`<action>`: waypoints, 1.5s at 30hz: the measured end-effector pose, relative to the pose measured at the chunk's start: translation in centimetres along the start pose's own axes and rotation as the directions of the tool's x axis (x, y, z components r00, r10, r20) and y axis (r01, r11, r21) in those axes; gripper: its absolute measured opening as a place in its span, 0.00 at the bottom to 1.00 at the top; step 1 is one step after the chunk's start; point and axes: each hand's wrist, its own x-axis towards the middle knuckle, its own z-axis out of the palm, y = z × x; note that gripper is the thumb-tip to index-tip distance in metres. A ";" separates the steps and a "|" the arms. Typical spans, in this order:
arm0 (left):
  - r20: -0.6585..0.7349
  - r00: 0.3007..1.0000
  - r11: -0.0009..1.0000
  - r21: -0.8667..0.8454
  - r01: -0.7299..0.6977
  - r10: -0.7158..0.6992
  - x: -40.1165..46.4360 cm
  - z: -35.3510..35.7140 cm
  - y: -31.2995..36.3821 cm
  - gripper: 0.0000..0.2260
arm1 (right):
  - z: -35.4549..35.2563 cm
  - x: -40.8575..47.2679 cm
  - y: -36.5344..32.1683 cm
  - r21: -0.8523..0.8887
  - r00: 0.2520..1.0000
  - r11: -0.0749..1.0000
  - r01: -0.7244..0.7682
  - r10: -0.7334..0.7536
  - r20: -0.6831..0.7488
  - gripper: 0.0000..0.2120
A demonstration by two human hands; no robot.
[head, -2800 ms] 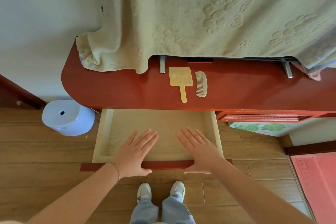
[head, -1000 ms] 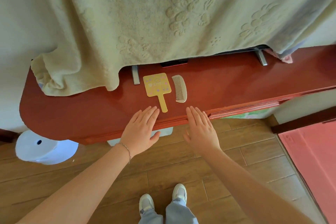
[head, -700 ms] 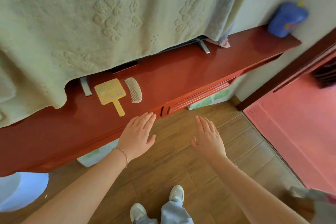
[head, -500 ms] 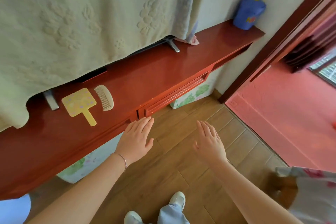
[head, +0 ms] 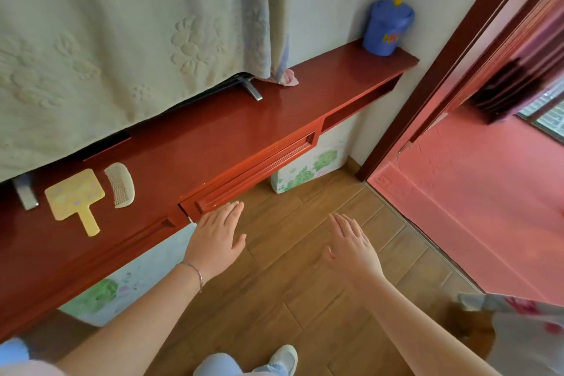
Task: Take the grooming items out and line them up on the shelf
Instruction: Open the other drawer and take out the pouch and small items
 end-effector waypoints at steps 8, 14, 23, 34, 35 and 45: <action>-0.011 0.999 0.999 0.015 0.044 -0.043 2.3 0.3 1.5 0.26 | -1.7 4.0 2.4 -0.019 0.996 0.996 0.086 -0.086 0.022 0.33; -0.040 0.992 0.992 0.024 0.124 -0.123 6.4 0.8 0.6 0.27 | -2.8 8.9 3.6 -0.062 0.983 0.982 0.181 -0.180 0.023 0.32; -0.091 0.929 0.933 -0.045 0.357 -0.360 11.5 1.9 -0.8 0.26 | -6.0 18.7 2.8 -0.147 0.905 0.894 0.424 -0.413 0.098 0.32; -0.122 0.858 0.864 0.007 0.503 -0.499 11.5 1.4 -2.9 0.26 | -6.0 27.0 -2.1 -0.189 0.747 0.723 0.664 -0.638 0.188 0.32; -0.117 0.849 0.854 0.012 0.519 -0.515 11.3 1.4 -3.0 0.26 | -5.9 27.5 -2.3 -0.189 0.735 0.711 0.678 -0.651 0.190 0.32; -0.023 0.735 0.735 0.007 0.678 -0.678 11.4 2.2 -1.0 0.26 | -4.5 30.6 -2.2 -0.095 0.635 0.637 0.765 -0.724 0.269 0.29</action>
